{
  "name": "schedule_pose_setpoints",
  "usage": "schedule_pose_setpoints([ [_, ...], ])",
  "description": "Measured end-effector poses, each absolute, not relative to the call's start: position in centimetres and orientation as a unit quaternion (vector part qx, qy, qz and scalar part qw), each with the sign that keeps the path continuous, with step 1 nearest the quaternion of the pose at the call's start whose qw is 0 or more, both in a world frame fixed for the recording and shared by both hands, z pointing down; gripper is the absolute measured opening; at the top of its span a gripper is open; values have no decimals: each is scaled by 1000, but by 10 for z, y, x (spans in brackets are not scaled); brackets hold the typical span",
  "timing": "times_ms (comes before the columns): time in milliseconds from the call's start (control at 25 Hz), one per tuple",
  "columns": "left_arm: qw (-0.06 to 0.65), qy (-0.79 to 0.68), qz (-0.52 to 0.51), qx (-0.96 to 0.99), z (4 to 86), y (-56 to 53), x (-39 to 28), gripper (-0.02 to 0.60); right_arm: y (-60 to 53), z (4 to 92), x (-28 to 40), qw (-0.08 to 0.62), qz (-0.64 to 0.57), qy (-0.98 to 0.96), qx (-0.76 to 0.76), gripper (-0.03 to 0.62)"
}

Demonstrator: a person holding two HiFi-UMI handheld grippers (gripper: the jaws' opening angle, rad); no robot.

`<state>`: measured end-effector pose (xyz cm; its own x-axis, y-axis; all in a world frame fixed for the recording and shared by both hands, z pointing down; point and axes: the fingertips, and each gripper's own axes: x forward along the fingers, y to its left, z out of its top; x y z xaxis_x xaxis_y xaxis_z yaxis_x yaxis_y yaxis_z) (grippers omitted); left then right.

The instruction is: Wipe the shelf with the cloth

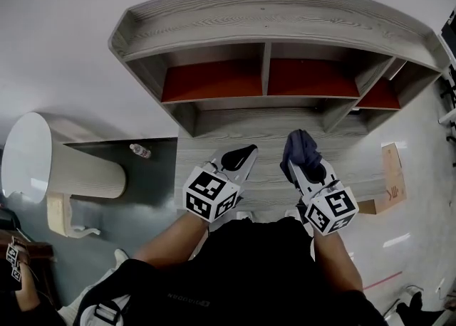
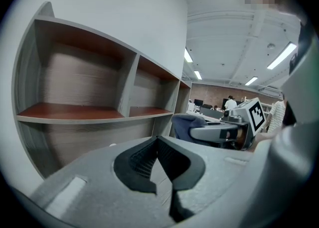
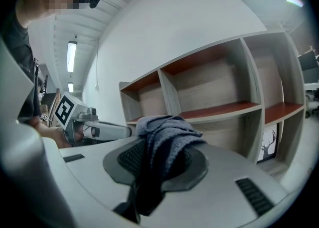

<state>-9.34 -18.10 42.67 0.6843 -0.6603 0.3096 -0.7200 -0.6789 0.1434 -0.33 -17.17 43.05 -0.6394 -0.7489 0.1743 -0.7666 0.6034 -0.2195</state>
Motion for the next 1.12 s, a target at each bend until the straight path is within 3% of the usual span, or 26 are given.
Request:
schedule_pose_setpoints([
  [560,144,-463,94,869,422,-188,-79,8,-224,390,11,39,101,-929,353,97],
  [1120,147,-517,92,838,421,-179,-99,8,-329,320,-16,16,76,-931,357,97],
])
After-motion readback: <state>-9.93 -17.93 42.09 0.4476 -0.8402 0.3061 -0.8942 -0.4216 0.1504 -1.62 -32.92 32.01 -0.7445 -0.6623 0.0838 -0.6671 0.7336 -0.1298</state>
